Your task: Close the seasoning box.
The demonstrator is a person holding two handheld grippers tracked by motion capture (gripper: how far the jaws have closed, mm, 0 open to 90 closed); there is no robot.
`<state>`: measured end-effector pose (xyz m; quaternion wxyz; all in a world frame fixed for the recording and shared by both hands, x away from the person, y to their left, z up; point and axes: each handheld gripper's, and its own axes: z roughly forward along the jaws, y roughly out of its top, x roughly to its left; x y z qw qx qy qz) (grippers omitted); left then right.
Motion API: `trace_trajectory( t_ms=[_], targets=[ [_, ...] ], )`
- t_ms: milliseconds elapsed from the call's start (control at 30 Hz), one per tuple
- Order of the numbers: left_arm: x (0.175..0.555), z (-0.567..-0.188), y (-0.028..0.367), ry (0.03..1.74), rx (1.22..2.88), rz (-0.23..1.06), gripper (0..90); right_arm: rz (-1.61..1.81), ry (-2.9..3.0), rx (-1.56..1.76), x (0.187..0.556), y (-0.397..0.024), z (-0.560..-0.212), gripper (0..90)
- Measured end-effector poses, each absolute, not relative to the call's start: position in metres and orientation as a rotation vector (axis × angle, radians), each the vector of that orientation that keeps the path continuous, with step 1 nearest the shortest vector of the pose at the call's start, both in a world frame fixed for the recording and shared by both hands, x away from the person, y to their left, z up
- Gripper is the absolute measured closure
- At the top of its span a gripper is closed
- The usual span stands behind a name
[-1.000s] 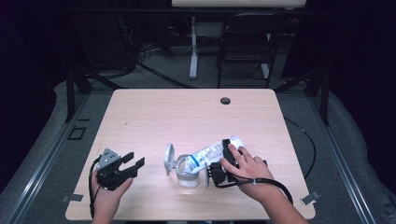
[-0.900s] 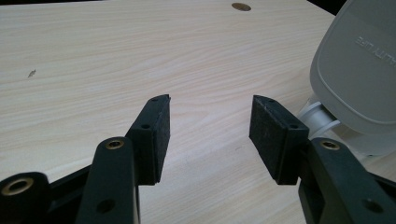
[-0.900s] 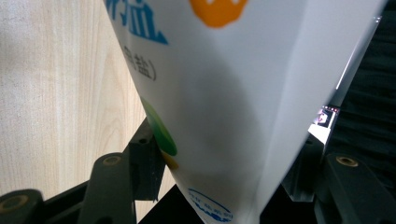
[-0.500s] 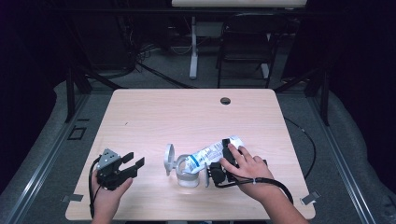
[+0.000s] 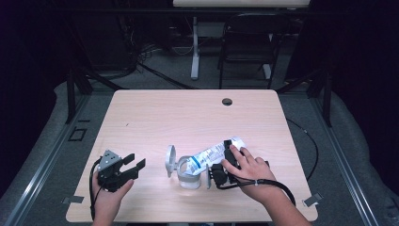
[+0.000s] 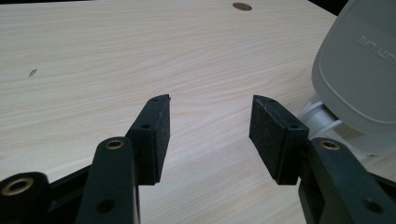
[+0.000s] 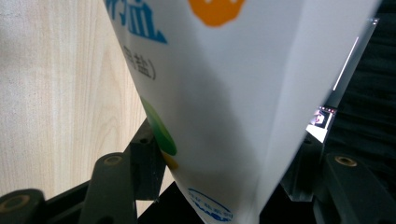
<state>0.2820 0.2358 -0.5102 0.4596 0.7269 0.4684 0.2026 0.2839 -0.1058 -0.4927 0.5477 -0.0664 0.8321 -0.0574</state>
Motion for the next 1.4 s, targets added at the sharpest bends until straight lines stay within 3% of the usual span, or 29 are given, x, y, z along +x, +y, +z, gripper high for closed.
trace_trajectory(
  t_ms=[1400],
  targets=[
    [0.2830,-0.5116,0.2372,1.158,1.788,0.493,48.7,-0.159,1.960,-0.175,0.2829,-0.1066,-0.4897,43.8]
  ],
)
